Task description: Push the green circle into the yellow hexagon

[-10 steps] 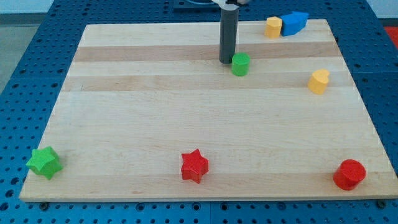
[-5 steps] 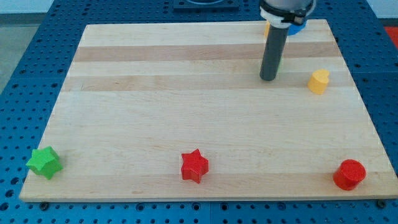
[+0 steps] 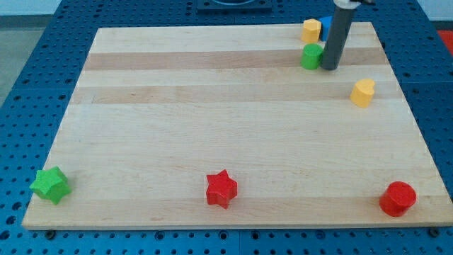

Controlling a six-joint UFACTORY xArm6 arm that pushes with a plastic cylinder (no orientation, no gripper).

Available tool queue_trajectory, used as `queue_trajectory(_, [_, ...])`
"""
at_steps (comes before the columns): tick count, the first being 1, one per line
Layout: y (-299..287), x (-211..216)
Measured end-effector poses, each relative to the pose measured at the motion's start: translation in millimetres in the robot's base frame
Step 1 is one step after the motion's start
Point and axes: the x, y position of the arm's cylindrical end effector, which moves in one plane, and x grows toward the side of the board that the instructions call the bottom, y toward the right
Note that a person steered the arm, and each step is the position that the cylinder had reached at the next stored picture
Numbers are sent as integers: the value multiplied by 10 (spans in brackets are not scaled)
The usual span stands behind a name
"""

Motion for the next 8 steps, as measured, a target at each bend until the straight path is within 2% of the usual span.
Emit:
queue_trajectory(1, [-230,201])
queue_trajectory(2, [-368,100])
queue_trajectory(5, [-365,-521])
queue_trajectory(6, [-366,-611])
queue_trajectory(7, [-453,-167])
queue_trajectory(8, [-447,689])
